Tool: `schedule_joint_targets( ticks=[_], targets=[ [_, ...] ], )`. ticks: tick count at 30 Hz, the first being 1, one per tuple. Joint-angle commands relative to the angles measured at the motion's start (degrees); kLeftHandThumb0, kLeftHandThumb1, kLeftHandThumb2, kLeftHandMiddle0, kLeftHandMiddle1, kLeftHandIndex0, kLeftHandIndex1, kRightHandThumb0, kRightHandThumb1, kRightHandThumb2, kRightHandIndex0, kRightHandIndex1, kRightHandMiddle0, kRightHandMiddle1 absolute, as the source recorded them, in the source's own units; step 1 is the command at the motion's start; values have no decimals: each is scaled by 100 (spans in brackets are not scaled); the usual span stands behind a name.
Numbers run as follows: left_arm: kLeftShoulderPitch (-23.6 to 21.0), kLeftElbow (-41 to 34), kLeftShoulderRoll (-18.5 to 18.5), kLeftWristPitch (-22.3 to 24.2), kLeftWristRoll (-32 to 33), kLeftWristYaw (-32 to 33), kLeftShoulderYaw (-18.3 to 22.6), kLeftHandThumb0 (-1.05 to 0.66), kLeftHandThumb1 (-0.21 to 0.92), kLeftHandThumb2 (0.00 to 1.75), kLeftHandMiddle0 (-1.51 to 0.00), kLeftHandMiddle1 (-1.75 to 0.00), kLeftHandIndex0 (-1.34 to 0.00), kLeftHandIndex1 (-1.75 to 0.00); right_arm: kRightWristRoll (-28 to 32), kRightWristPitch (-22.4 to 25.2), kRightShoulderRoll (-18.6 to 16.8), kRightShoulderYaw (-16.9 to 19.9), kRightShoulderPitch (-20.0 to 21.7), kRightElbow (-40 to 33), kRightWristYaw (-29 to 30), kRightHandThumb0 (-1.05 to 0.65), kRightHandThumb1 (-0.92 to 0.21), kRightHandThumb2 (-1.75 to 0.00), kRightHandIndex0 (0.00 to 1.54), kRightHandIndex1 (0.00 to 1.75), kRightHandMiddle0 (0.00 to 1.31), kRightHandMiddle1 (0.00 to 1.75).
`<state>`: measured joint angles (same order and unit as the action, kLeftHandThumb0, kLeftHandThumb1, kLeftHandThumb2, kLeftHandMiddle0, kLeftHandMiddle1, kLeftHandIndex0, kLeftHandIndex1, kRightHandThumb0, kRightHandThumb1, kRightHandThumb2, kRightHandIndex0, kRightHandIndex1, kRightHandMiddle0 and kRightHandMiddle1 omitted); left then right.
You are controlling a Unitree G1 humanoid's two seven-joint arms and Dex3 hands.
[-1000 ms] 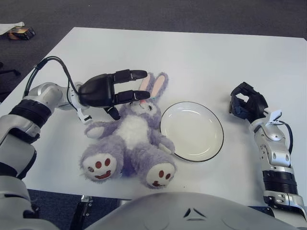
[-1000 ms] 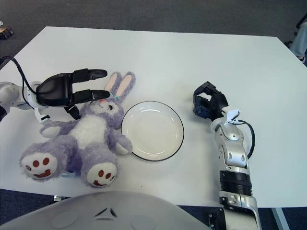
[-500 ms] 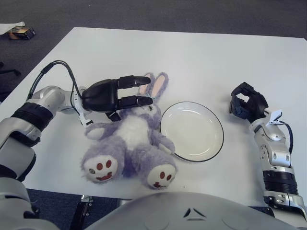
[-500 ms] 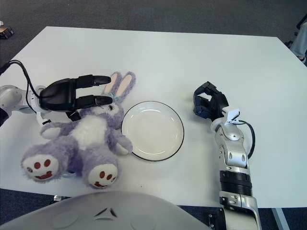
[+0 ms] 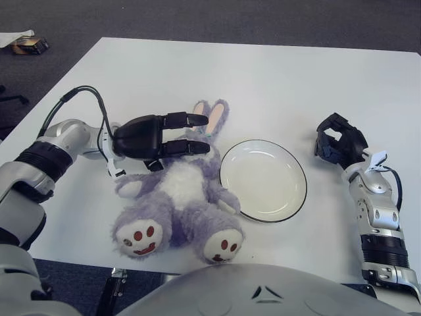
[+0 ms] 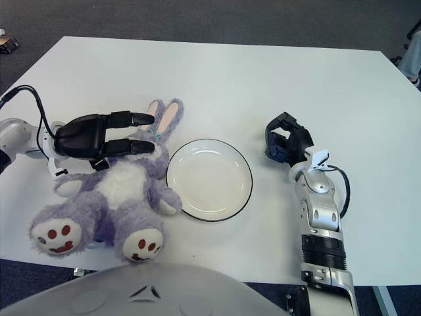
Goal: Put the doll into the plate.
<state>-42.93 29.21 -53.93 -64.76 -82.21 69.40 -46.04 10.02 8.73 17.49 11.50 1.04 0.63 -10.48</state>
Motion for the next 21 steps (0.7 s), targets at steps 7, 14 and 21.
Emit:
schedule_joint_targets(
  ticks=[7,14,21],
  targets=[
    [-223,79,28,-480,4,-620,-197,-73,92,76,-8,-51,0,-70,-65,565,-84,-137,-360,194,-3,-41,-55,-102,97,175,43,175],
    [-226,-24,37,-570,16,-819,-189,-70,92,76,-9,-57,0,-77,-72,609,-94,-151,-364,154,32,-41,-55,-103,98,175,44,175],
    [-230,-137,71,-597,-23,-880,-219,-61,92,73,-12,-63,0,-84,-63,660,-96,-162,-382,86,29,-41,-54,-103,98,175,44,175]
  ],
)
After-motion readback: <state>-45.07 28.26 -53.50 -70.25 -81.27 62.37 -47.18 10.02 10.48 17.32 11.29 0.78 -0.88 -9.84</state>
